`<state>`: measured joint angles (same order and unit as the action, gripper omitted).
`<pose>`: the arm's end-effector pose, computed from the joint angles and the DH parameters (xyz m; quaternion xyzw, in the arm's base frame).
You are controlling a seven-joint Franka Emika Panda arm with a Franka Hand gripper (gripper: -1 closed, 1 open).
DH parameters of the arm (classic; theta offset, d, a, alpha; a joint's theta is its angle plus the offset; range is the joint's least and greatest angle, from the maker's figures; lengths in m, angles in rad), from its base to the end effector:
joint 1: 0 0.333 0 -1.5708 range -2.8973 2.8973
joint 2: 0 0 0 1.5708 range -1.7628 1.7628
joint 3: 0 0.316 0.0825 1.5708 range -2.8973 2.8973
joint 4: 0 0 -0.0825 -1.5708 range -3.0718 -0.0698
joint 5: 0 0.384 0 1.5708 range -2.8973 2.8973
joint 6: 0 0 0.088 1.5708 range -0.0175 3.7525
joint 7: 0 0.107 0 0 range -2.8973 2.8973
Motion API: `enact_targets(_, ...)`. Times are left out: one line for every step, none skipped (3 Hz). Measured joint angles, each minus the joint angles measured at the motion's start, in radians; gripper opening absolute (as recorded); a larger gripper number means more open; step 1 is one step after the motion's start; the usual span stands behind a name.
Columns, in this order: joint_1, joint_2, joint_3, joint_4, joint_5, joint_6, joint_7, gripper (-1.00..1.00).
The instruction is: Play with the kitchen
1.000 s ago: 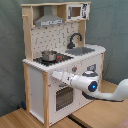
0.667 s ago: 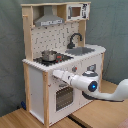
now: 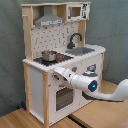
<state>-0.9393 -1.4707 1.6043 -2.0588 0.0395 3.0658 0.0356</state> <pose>0.3486 0.5356 0.3388 0.5385 0.5023 0.5268 0.4245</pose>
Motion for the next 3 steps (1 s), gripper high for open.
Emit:
enact_targets(0.000, 0.000, 0.002, -0.005, 0.001, -0.001, 0.056, -1.00)
enact_targets(0.000, 0.000, 0.004, -0.009, 0.001, -0.001, 0.058, 1.00)
enact_targets(0.020, 0.000, 0.010, -0.058, 0.001, 0.020, 0.080, 1.00)
